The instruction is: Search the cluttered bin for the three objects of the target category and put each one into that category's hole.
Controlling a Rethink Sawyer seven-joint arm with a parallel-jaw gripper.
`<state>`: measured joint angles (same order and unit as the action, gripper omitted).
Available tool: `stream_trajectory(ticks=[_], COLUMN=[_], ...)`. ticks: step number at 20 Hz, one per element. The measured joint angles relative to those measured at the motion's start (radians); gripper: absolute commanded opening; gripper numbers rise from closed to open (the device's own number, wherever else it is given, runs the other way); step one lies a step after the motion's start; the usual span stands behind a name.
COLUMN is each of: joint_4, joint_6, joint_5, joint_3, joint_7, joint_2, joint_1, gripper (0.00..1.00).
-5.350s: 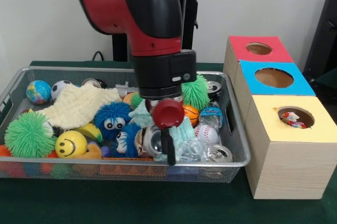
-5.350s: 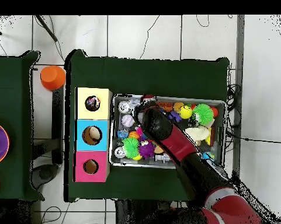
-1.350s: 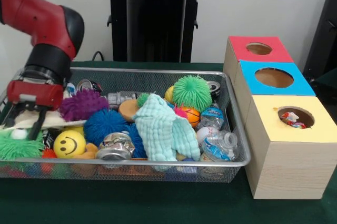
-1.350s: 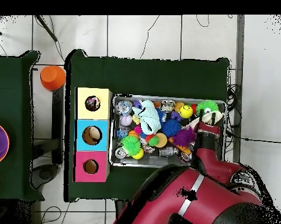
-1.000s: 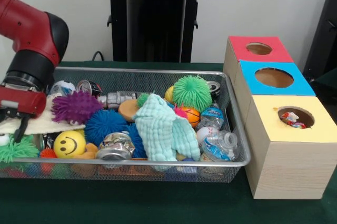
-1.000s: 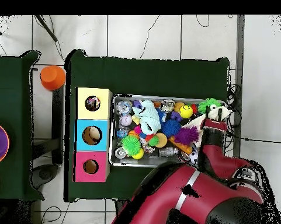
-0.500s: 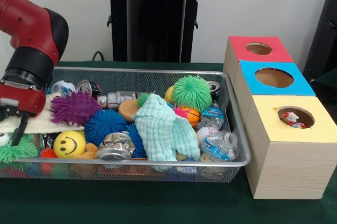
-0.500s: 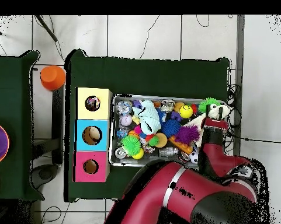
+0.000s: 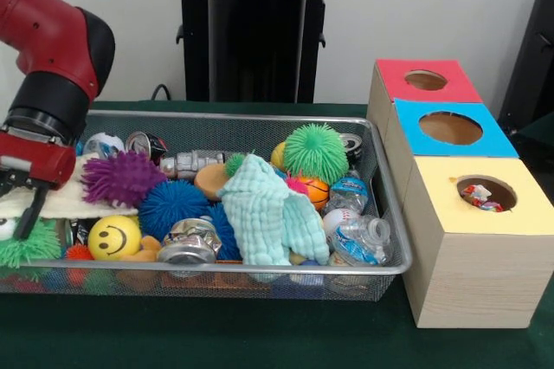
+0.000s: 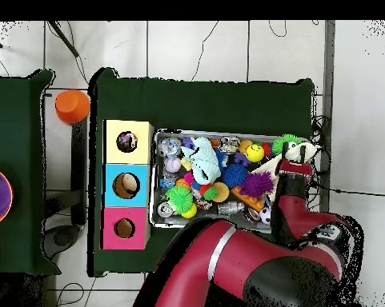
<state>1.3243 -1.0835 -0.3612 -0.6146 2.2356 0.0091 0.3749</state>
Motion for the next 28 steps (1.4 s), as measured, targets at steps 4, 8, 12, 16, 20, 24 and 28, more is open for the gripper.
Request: stream_trajectory(ticks=[4, 8, 12, 16, 20, 24, 28], joint_4=[0.0, 0.002, 0.011, 0.016, 0.017, 0.017, 0.034], joint_6=[0.018, 0.13, 0.289, 0.473, 0.593, 0.628, 0.665], joint_5=[-0.072, -0.263, -0.411, -0.505, -0.545, -0.546, -0.56], joint_3=[-0.013, -0.015, -0.012, 0.012, 0.047, 0.075, 0.161], joint_7=[0.0, 0.022, 0.077, 0.155, 0.206, 0.211, 0.211], joint_2=[-0.013, -0.064, -0.13, -0.212, -0.275, -0.312, -0.36], joint_1=[-0.021, -0.057, -0.08, -0.077, -0.06, -0.039, 0.009], gripper=[1.0, 1.0, 1.0, 1.0, 1.0, 1.0, 1.0])
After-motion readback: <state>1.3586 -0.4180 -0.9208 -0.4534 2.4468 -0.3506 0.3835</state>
